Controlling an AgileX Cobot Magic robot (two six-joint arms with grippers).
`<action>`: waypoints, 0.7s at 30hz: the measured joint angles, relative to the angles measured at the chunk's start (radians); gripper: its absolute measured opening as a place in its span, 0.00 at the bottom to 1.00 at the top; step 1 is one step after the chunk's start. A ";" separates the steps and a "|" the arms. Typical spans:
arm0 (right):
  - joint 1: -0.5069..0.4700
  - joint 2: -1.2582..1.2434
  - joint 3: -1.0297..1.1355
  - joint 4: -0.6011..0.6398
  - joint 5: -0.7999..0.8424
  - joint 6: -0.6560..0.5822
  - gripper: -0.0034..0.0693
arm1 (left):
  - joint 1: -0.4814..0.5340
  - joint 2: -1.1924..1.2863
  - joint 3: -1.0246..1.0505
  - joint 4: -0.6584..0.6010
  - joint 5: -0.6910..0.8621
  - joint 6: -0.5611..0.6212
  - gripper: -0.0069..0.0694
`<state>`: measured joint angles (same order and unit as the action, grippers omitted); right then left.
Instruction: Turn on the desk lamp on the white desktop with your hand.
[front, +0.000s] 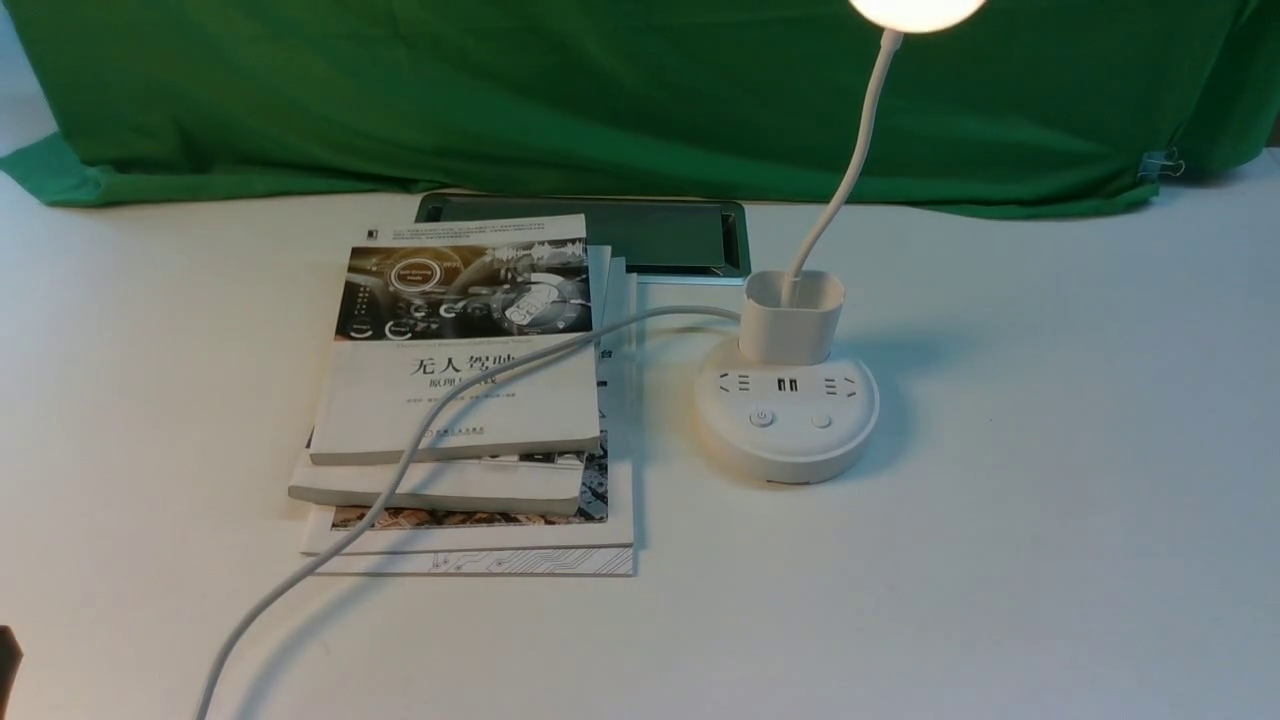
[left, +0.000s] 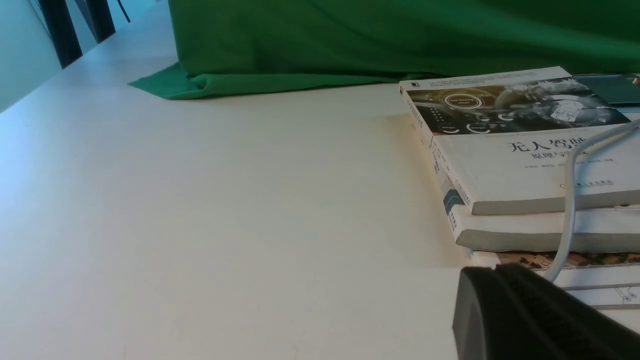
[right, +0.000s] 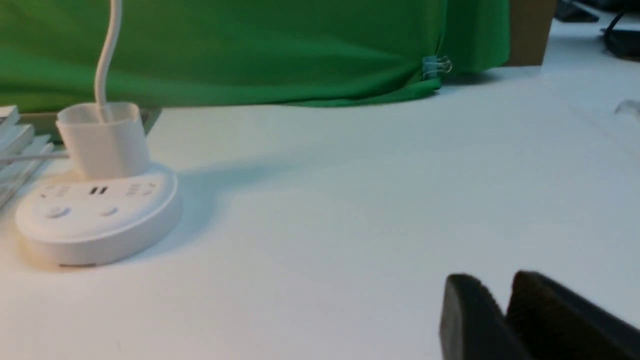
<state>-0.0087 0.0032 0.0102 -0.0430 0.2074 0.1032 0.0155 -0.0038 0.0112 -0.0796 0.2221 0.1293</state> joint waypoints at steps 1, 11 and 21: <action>0.000 -0.001 0.000 0.000 0.004 0.000 0.30 | 0.000 0.000 0.000 0.000 0.000 0.000 0.12; 0.000 -0.001 0.000 0.001 0.007 -0.016 0.34 | 0.000 0.000 0.000 0.000 0.000 0.000 0.12; 0.000 -0.001 0.000 0.001 0.007 -0.016 0.37 | 0.000 0.000 0.000 0.000 0.000 0.000 0.12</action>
<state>-0.0087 0.0022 0.0102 -0.0421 0.2139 0.0870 0.0155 -0.0038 0.0112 -0.0796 0.2221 0.1293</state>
